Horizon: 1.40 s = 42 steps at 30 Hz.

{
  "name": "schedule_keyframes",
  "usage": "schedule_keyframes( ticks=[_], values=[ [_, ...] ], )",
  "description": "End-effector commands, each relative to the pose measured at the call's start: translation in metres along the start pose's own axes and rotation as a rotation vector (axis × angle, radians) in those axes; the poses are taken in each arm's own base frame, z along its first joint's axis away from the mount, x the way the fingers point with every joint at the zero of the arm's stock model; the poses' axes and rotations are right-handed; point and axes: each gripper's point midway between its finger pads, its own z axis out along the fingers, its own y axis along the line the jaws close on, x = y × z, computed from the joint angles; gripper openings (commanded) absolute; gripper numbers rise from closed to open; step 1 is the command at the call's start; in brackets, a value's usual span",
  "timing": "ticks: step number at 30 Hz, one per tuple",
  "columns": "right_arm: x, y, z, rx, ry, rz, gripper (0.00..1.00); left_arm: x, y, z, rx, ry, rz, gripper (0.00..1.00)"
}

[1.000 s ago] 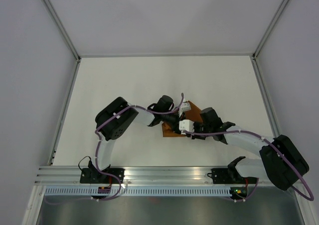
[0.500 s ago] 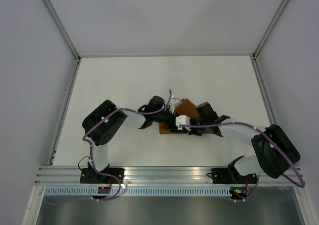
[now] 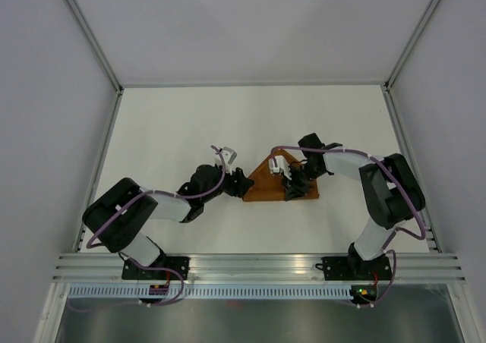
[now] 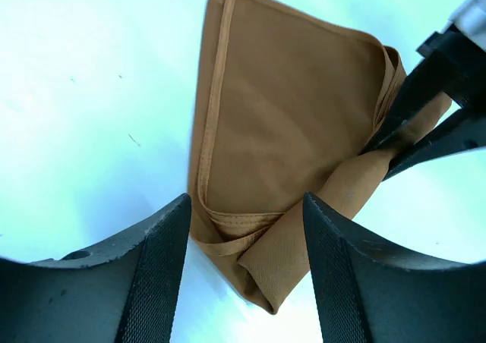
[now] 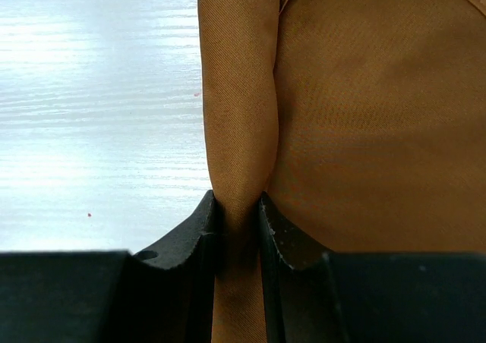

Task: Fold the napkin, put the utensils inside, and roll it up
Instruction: Roll the napkin with the utensil

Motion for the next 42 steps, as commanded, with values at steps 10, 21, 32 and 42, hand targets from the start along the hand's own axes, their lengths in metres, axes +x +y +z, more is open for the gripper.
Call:
schedule_keyframes(
  ticks=[10, 21, 32, 42],
  values=[
    [0.053, 0.01, 0.013, -0.264, 0.146, 0.252, 0.01, -0.01, -0.083, 0.007, 0.103, -0.106, 0.725, 0.73],
    [0.055, 0.0, 0.014, -0.254, 0.161, 0.296, 0.01, 0.046, -0.107, 0.038, 0.191, 0.069, 0.985, 1.0],
    [0.055, -0.001, 0.013, -0.264, 0.159, 0.303, 0.0, 0.07, -0.089, 0.055, 0.178, 0.151, 1.079, 0.97],
    [0.055, -0.001, 0.013, -0.264, 0.159, 0.305, 0.0, 0.092, -0.06, 0.058, 0.207, 0.296, 1.0, 0.63]
  ],
)
